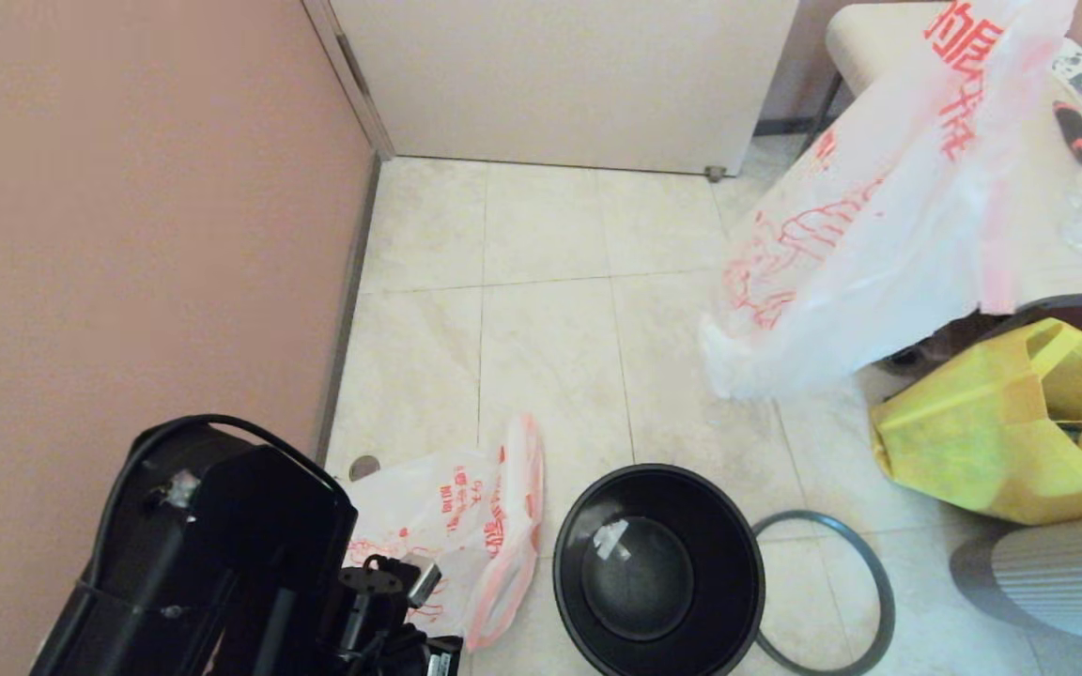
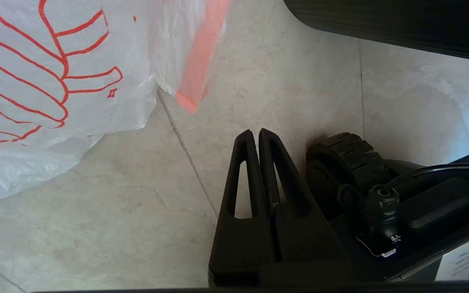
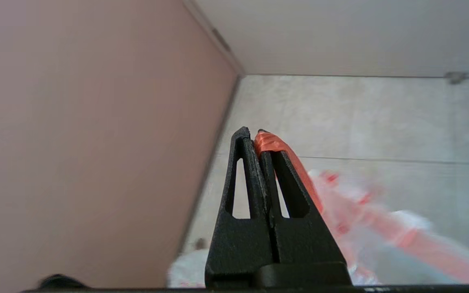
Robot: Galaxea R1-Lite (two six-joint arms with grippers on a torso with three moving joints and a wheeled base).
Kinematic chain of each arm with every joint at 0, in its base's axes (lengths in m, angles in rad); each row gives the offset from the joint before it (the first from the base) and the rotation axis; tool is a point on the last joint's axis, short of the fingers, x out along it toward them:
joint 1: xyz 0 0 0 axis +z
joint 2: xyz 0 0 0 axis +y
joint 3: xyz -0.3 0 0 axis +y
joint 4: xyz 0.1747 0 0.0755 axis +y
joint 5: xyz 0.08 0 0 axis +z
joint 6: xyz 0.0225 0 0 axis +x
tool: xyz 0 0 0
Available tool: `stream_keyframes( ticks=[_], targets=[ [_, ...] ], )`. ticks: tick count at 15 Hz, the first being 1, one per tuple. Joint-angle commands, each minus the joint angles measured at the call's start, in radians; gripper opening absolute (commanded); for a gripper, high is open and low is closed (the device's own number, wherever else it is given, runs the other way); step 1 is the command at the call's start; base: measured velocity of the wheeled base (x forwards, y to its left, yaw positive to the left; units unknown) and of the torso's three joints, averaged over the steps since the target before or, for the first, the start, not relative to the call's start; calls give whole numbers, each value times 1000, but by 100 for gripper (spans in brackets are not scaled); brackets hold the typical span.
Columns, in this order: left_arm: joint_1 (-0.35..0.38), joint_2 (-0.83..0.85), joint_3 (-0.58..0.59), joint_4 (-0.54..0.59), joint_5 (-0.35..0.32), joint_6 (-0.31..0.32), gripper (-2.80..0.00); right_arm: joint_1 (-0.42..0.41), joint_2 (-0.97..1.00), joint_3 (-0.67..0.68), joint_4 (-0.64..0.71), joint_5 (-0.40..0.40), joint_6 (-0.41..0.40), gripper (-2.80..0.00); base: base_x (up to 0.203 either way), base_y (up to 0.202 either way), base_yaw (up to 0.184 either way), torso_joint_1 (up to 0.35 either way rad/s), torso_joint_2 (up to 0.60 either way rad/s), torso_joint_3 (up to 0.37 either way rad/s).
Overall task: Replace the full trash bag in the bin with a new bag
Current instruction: Place the trash bag on the floor
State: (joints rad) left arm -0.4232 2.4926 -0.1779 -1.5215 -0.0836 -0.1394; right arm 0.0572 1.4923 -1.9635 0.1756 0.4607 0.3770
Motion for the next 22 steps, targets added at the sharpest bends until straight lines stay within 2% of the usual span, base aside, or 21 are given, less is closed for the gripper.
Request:
stream_keyframes(
  ticks=[1,6,10,11,13,14,15,16,20,22],
  targets=[
    [0,2,0,-9,-1,0,-280,-27,61,11,3,-14,-25,-280,0,0,0,0,0,0],
    [-2,-1,-6,-9,5,-2,-280,-94,366,88,-26,-191,-92,-280,0,0,0,0,0,0],
    [-3,0,-11,-9,4,1,-280,-125,728,100,-158,-383,-126,-280,0,0,0,0,0,0],
    [-3,-1,-11,-9,4,0,-280,-128,813,102,-200,-454,-168,-280,0,0,0,0,0,0],
    [-8,-7,-6,-9,7,0,-280,-122,921,107,-269,-674,-284,-280,0,0,0,0,0,0],
    [-9,-6,-8,-9,8,1,-280,-118,929,110,-281,-721,-319,-280,0,0,0,0,0,0],
    [-9,-5,-8,-9,8,1,-280,-117,903,112,-284,-729,-337,-280,0,0,0,0,0,0],
    [-9,-4,-6,-9,8,2,-280,-116,875,113,-275,-740,-350,0,0,0,0,0,0,0],
    [-9,0,0,-9,8,24,-280,-89,704,124,-30,-826,-348,0,0,0,0,0,0,0],
    [-9,5,4,-9,8,40,-280,-69,606,127,190,-925,-313,0,0,0,0,0,0,0]
  ],
)
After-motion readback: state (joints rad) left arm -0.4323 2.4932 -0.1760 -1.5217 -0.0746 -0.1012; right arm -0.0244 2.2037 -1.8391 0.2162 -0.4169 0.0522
